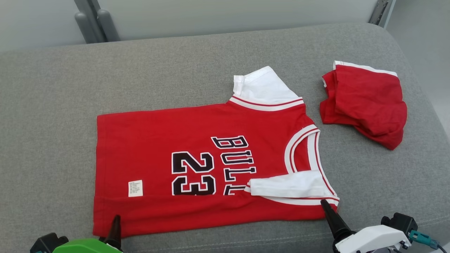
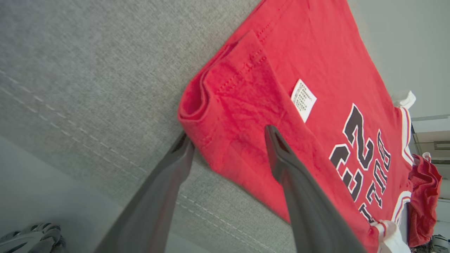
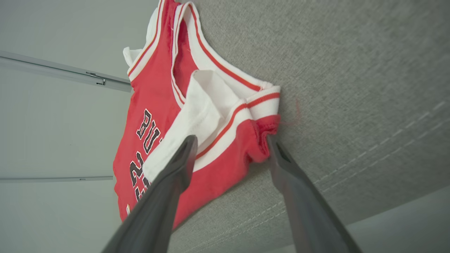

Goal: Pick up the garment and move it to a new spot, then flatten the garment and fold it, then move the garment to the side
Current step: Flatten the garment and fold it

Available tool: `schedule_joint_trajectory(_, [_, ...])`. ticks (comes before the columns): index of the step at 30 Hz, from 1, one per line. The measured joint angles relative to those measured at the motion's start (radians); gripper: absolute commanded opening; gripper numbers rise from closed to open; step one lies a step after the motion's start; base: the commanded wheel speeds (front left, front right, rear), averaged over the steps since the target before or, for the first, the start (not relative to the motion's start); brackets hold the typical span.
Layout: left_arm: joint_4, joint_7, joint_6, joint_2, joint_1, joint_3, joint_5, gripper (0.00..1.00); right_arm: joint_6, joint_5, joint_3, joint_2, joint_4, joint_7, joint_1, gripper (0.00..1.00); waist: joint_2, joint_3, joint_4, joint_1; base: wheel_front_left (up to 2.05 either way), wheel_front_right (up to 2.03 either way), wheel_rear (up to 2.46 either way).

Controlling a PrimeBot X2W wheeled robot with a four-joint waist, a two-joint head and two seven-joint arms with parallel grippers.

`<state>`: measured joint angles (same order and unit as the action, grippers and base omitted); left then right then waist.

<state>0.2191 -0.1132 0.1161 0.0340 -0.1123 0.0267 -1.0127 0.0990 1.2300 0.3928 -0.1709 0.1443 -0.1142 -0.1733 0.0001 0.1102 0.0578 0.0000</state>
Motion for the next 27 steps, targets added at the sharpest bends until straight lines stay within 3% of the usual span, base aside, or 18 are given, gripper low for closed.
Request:
schedule_joint_trajectory(7, [-0.009,0.0,0.0,0.002,0.0,0.007,0.027,1.0,0.009,-0.014,-0.012,-0.014,-0.022,-0.004,-0.007,1.0,0.0,-0.005,-0.004,0.0,0.0,0.0,0.0])
schedule_joint_trajectory(15, [-0.081,-0.011,0.0,0.059,0.002,0.037,0.096,1.0,0.016,-0.105,-0.028,-0.116,-0.087,-0.014,0.003,1.0,0.0,-0.006,-0.013,0.0,0.0,0.0,0.0])
schedule_joint_trajectory(27, [-0.204,-0.17,-0.002,0.18,0.207,0.096,0.113,1.0,0.018,-0.246,-0.005,-0.249,-0.18,0.112,0.298,1.0,0.0,0.057,-0.022,0.0,0.0,0.0,0.0])
